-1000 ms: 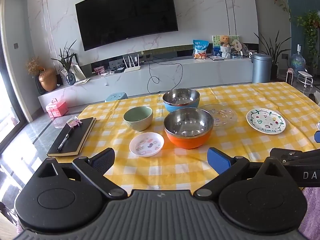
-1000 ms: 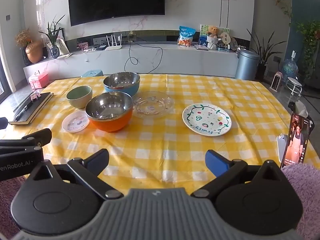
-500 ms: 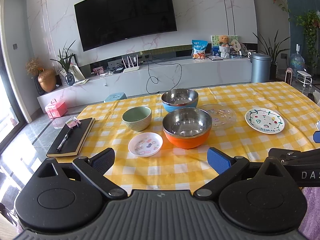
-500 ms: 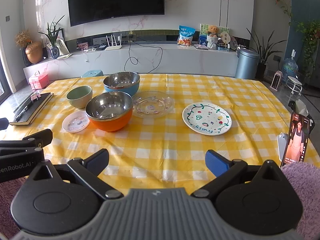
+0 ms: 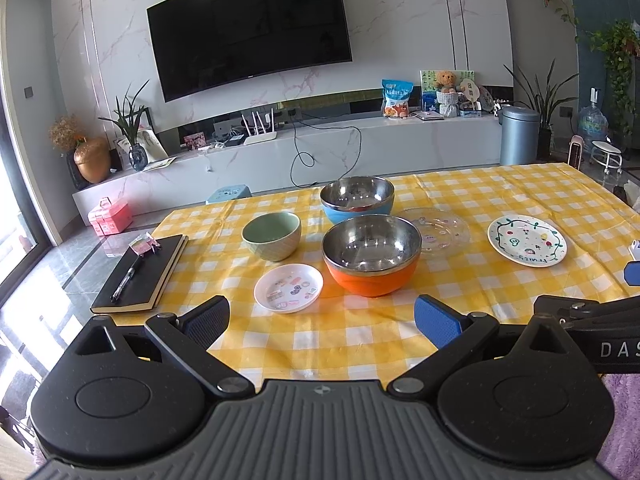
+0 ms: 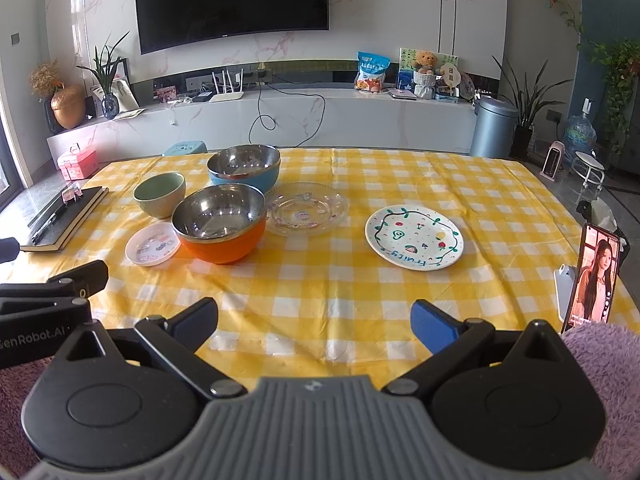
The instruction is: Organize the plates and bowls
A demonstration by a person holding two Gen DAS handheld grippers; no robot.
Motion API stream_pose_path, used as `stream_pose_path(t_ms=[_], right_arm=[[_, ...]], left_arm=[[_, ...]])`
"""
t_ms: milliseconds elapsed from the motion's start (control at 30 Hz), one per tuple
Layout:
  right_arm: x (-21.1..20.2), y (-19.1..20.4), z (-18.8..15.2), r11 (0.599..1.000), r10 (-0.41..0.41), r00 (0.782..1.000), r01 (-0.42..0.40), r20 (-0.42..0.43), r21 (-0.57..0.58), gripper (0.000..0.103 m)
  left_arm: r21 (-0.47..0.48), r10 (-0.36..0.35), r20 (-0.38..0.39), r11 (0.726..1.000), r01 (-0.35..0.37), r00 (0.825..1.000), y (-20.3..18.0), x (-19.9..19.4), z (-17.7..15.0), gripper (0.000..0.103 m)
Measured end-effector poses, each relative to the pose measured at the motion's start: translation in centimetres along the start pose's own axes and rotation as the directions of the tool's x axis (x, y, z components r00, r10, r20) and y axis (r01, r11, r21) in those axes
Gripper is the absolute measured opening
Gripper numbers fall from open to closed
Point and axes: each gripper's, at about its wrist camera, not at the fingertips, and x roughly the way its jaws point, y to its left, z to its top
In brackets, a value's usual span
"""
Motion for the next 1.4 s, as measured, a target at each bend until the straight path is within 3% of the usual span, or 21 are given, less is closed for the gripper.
stream_pose_path(t_ms=[1400], right_arm=[[0.1,0.31,-0.23,1.0,0.005,1.0,-0.005,-0.002,-0.001,0.1]], left_arm=[[-0.002,-0.002,-0.001,1.0,0.002,1.0,0.05,0.02,0.01,0.103]])
